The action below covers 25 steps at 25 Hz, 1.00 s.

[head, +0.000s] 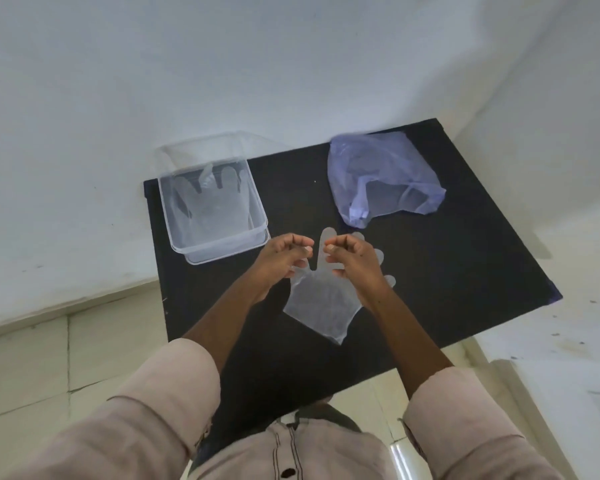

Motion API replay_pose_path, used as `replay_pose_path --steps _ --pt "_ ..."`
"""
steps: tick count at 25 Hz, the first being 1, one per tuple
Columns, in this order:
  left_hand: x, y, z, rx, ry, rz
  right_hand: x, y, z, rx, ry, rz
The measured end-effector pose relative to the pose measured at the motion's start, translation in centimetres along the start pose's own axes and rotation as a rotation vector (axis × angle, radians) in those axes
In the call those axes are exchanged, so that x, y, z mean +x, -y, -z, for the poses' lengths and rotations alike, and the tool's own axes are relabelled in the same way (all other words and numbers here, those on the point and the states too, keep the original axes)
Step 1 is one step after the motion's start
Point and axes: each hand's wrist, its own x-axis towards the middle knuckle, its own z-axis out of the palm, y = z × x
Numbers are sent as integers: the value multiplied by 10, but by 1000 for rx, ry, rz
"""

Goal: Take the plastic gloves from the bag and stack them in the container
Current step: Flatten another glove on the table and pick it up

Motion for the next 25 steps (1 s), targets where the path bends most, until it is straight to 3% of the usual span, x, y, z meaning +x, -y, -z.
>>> replay_pose_path --steps 3,8,12,15,17,21,25 --pt "-4 25 -13 34 -35 94 -4 -29 12 1 3 -62" --pt "-13 71 -21 96 -247 220 -26 -88 19 -109 -54 -269" --pt "-17 91 -18 102 -234 269 -46 -114 12 -406 -171 -354" --pt "-16 100 -13 117 -216 259 -50 -119 2 -461 -193 -356" --pt "-16 107 -9 128 -226 250 -45 -120 -4 -388 -229 -363" --pt "-19 116 -5 178 -254 213 -42 -116 -7 27 -263 -488" --pt "-18 121 -3 326 -281 110 -44 -106 4 280 -235 -561"
